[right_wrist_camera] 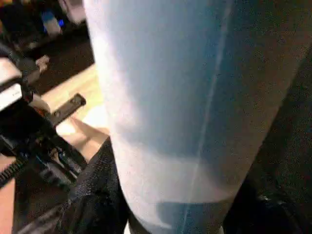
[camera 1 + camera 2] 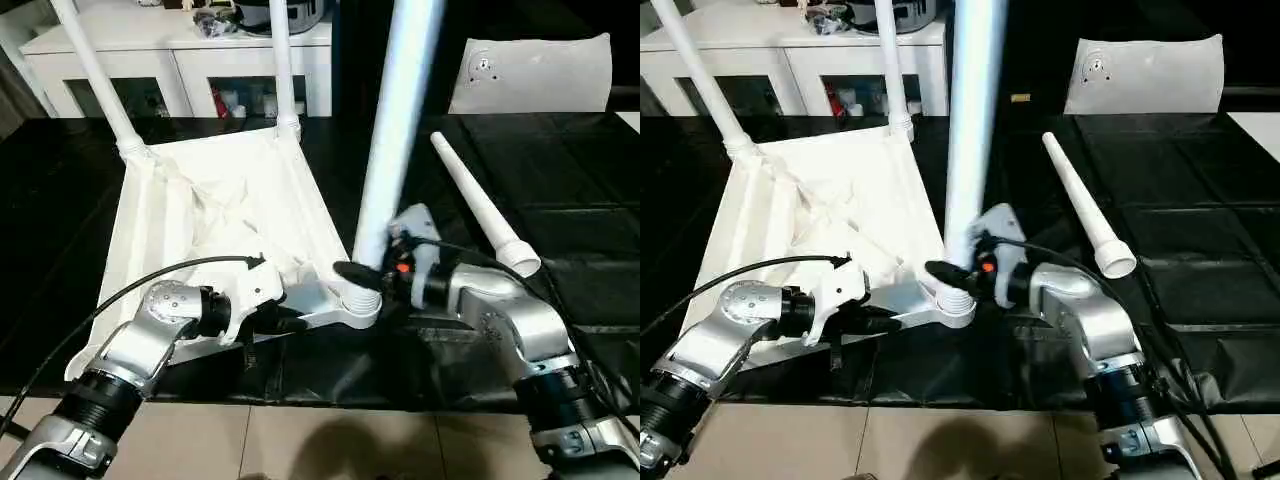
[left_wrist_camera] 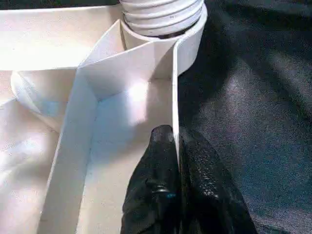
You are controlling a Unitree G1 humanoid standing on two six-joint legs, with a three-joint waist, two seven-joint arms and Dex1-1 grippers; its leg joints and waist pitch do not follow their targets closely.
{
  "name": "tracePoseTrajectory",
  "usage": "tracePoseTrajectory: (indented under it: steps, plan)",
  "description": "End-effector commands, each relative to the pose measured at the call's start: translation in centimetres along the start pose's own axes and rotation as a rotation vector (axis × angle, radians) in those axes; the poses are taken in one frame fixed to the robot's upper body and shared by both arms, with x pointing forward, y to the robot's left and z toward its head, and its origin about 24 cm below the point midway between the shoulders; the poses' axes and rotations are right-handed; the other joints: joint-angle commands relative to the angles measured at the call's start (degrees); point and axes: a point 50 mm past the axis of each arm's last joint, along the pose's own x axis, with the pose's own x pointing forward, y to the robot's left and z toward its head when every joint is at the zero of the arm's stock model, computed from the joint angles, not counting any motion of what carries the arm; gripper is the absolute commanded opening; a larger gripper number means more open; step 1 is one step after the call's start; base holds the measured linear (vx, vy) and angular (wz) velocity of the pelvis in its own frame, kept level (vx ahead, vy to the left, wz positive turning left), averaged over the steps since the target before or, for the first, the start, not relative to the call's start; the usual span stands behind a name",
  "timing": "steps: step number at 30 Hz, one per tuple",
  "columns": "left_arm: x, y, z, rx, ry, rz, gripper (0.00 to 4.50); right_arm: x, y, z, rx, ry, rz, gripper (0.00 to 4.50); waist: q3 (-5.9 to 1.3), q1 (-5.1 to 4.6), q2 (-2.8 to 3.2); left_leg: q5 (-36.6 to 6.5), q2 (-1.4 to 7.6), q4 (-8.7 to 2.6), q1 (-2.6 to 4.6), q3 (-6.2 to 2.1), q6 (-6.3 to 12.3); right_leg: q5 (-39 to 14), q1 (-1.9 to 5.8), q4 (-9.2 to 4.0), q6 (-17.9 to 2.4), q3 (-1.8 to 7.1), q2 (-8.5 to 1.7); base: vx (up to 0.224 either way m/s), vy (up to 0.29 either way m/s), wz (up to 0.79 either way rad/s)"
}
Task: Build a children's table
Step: Insert table leg to table base
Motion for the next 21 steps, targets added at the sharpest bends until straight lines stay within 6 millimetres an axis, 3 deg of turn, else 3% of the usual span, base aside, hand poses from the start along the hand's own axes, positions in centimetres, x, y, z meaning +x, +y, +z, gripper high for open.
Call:
tracePoseTrajectory:
  steps: [1,5,9,15,19,21]
  plan:
    - [-0.5,0.6,0.3,-0.006,-0.012,0.016,0.0,-0.7,-0.8,-3.3,0.11,0.081,-0.069,1.93,-3.04,0.22,0.45,-18.5,3.84,-4.69,0.68,-2.37,0.64,-25.7,2.52,-5.62,-5.8,3.64,-5.27,0.0,0.0,0.0]
    - [-0.6,0.9,0.3,-0.01,-0.013,0.046,0.0,-1.6,-0.8,-4.4,0.144,0.022,-0.098,1.92,-3.02,0.3,0.74,-19.5,3.7,-4.7,0.83,-2.34,0.55,-26.9,2.5,-5.84,-5.4,3.57,-5.4,0.0,0.0,0.0]
    - [-0.5,1.0,0.2,-0.008,-0.004,0.053,0.0,-2.1,-0.1,-5.3,0.023,0.039,-0.119,1.9,-2.79,0.11,0.83,-21.3,3.59,-5.07,1.36,-2.44,0.52,-30.3,2.55,-6.47,-3.8,3.18,-5.27,0.0,0.0,0.0]
    - [-0.5,0.9,0.1,0.006,0.018,0.045,0.0,-2.2,0.1,-5.5,-0.127,0.099,-0.121,1.9,-2.54,-0.12,0.78,-22.3,3.48,-5.18,1.41,-2.53,0.68,-32.8,2.39,-6.81,-3.0,3.17,-5.27,0.0,0.0,0.0]
    - [-0.5,0.8,-0.3,0.029,0.05,0.035,0.0,-1.7,0.5,-5.0,-0.232,0.157,-0.05,1.9,-2.46,-0.23,-0.01,-22.5,3.31,-5.04,1.51,-2.51,0.92,-35.7,2.24,-7.19,-1.7,3.09,-5.28,0.0,0.0,0.0]
    - [-0.5,0.6,-0.4,0.041,0.062,0.026,0.0,-1.4,0.7,-5.1,-0.254,0.194,0.007,1.9,-2.52,-0.17,-0.12,-22.7,3.5,-5.12,1.58,-2.62,1.14,-35.3,2.15,-7.01,-1.9,3.15,-5.3,0.0,0.0,0.0]
